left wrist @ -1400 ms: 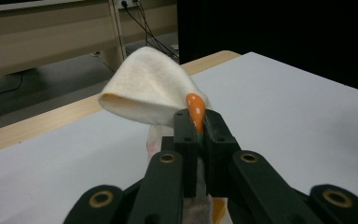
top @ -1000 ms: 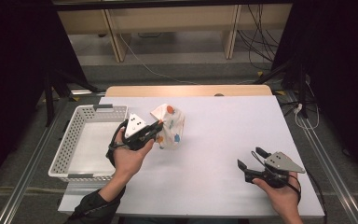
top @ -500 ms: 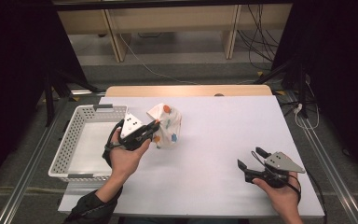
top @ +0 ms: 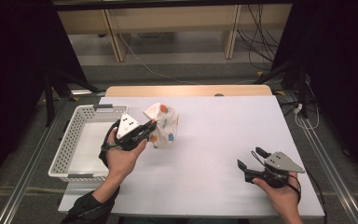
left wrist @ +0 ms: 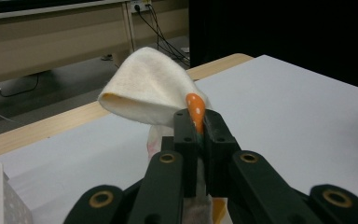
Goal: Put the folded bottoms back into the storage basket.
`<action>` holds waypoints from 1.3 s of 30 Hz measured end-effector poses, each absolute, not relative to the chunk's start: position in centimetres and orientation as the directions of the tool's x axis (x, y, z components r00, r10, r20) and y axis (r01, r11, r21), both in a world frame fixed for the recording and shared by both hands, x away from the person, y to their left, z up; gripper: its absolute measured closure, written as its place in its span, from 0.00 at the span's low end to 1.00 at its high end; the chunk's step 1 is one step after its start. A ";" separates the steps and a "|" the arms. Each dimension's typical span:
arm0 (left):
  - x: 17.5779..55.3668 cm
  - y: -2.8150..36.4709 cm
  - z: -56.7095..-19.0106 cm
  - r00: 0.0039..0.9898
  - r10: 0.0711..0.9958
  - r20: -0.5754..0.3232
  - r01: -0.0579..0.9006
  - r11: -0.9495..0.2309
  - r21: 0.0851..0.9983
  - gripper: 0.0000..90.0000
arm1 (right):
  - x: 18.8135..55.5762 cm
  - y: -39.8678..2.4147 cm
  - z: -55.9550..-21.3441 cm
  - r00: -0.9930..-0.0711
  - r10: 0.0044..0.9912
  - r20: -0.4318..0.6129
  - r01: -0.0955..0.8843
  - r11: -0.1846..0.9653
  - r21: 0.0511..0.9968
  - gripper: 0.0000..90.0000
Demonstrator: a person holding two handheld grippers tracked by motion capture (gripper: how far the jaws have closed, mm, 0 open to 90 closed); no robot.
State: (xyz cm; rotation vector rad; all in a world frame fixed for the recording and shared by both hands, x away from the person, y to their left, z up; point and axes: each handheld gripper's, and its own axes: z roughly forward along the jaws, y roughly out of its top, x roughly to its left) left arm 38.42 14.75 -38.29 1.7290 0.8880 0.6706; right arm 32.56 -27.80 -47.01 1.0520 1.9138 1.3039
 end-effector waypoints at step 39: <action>37.9 16.5 -37.8 0.547 0.837 0.026 0.233 -0.182 0.955 0.94 | 32.6 -27.8 -47.0 -0.514 0.857 -0.036 0.278 0.207 0.938 0.19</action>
